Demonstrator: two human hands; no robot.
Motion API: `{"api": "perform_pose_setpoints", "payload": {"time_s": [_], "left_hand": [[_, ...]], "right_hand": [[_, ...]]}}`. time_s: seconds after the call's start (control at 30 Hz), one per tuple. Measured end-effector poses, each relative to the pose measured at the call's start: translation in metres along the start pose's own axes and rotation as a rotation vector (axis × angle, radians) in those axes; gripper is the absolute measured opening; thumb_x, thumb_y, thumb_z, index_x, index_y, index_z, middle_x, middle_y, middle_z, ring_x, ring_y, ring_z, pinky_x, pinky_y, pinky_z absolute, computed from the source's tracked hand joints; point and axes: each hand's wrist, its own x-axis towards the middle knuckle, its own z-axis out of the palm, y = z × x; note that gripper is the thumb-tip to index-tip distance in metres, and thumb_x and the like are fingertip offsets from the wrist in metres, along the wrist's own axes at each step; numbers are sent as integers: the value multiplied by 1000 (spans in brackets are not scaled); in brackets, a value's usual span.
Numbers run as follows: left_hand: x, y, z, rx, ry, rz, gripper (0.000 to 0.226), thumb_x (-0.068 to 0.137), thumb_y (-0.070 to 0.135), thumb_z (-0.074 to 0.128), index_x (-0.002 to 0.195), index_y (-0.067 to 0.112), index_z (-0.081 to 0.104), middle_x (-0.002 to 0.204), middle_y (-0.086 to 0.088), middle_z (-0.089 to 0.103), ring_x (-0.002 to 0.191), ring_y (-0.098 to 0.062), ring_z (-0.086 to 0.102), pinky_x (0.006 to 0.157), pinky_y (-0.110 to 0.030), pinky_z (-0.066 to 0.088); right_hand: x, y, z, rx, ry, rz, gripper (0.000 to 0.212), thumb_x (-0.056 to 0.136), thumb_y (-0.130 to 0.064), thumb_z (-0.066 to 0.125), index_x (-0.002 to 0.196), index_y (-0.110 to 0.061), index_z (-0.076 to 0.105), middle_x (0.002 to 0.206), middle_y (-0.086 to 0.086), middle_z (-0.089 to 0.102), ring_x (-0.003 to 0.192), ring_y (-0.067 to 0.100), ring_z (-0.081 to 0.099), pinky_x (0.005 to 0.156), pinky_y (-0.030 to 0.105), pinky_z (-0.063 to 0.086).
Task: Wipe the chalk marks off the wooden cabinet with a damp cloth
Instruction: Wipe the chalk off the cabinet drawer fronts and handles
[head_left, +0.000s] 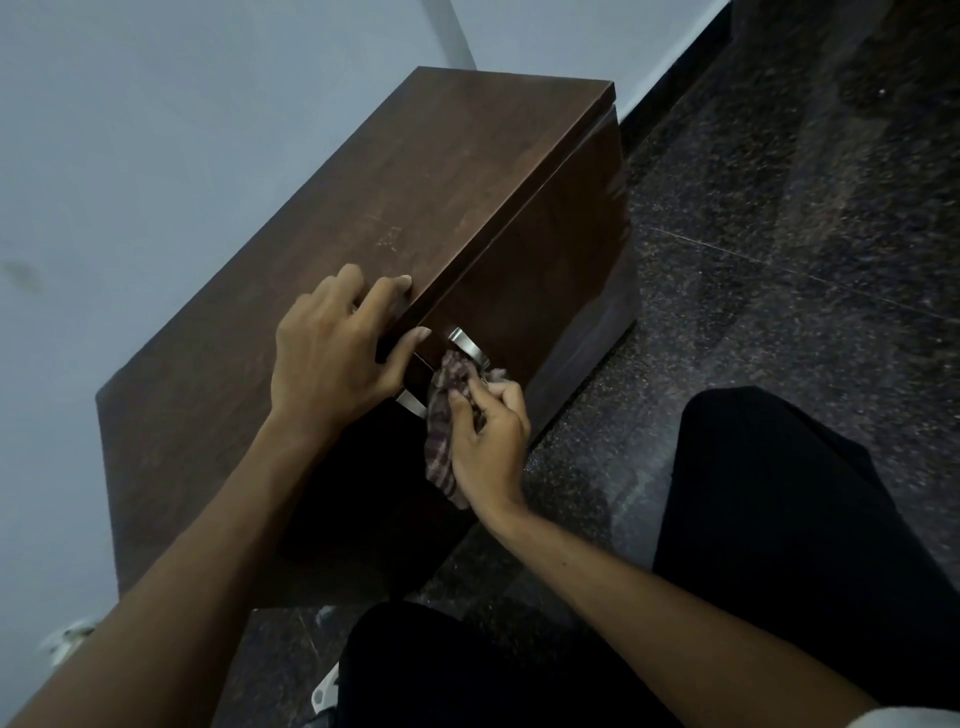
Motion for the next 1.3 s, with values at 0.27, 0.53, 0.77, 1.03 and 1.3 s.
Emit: {"api": "perform_pose_setpoints", "payload": {"time_s": [0.27, 0.53, 0.77, 1.03, 1.3], "left_hand": [[0, 0, -1, -7, -1, 16, 47, 94, 49, 64, 122, 11, 64, 88, -8, 50, 71, -22, 46, 57, -37, 41], [1, -1, -1, 4, -6, 7, 47, 94, 50, 63, 122, 12, 64, 89, -8, 50, 71, -23, 47, 58, -39, 42], [1, -1, -1, 2, -17, 8, 46, 93, 48, 64, 122, 12, 64, 90, -9, 50, 72, -25, 48, 59, -38, 41], [1, -1, -2, -1, -21, 5, 46, 93, 48, 63, 121, 12, 63, 90, -8, 49, 73, -20, 44, 60, -34, 37], [-1, 0, -1, 15, -1, 15, 46, 94, 49, 62, 121, 11, 64, 90, -9, 49, 71, -23, 46, 57, -37, 40]], "right_hand": [[8, 38, -12, 133, 171, 445, 35, 97, -22, 63, 131, -14, 63, 118, 3, 61, 100, 10, 63, 79, 8, 48], [35, 1, -11, 638, 163, 563, 25, 96, -15, 65, 121, -18, 68, 112, -5, 72, 105, 8, 68, 96, 30, 55], [35, -19, -21, 149, 116, -199, 35, 88, -6, 72, 122, -11, 69, 108, 4, 61, 91, -3, 60, 77, 10, 49], [28, -4, -16, -145, 96, -503, 38, 91, 1, 65, 129, -5, 64, 108, 13, 55, 92, 14, 58, 77, 25, 55], [29, 16, -30, -181, 77, -217, 27, 94, 0, 61, 120, 4, 66, 107, 2, 49, 90, 1, 50, 74, 8, 49]]}}
